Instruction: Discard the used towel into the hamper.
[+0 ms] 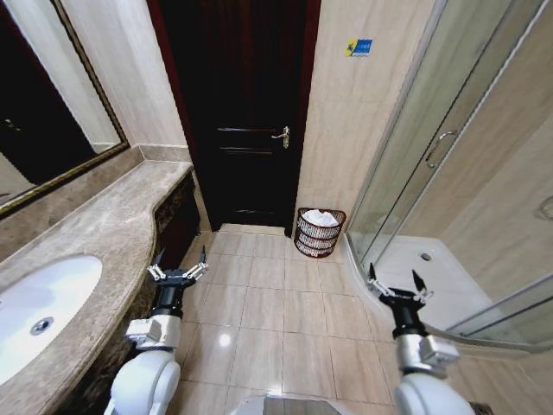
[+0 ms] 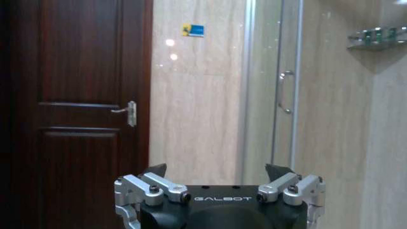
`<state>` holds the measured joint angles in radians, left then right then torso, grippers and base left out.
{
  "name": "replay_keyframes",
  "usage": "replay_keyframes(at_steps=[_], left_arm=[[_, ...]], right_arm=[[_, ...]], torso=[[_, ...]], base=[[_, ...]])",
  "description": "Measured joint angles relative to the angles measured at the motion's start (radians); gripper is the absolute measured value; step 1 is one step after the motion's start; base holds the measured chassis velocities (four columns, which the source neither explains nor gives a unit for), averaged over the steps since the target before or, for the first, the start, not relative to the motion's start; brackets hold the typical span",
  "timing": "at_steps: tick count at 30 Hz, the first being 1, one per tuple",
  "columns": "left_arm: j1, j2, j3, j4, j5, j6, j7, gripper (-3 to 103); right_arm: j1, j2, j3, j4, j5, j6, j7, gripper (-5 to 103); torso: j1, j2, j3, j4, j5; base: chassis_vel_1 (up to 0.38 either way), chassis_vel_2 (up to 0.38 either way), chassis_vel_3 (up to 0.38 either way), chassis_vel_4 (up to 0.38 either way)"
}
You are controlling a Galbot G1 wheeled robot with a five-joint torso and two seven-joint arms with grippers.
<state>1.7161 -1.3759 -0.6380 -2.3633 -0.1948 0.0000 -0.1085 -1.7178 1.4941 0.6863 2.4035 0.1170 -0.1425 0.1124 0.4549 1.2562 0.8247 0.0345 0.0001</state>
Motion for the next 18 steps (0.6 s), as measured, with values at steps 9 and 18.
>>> replay_keyframes(at_steps=[9,18], left_arm=[[-0.010,-0.030,0.013,-0.014,0.023,0.017,-0.001,100],[-0.003,-0.034,0.011,-0.030,0.041,0.042,-0.006,100]], right_arm=[[-0.001,-0.013,-0.016,0.001,0.003,-0.001,-0.016,100],[-0.014,-0.015,-0.011,-0.001,-0.011,-0.002,-0.017,100]], torso=[[0.000,0.000,0.000,-0.0001,0.0000],[0.000,0.000,0.000,-0.0001,0.0000]], base=[[0.000,0.000,0.000,0.000],[0.000,0.000,0.000,0.000]])
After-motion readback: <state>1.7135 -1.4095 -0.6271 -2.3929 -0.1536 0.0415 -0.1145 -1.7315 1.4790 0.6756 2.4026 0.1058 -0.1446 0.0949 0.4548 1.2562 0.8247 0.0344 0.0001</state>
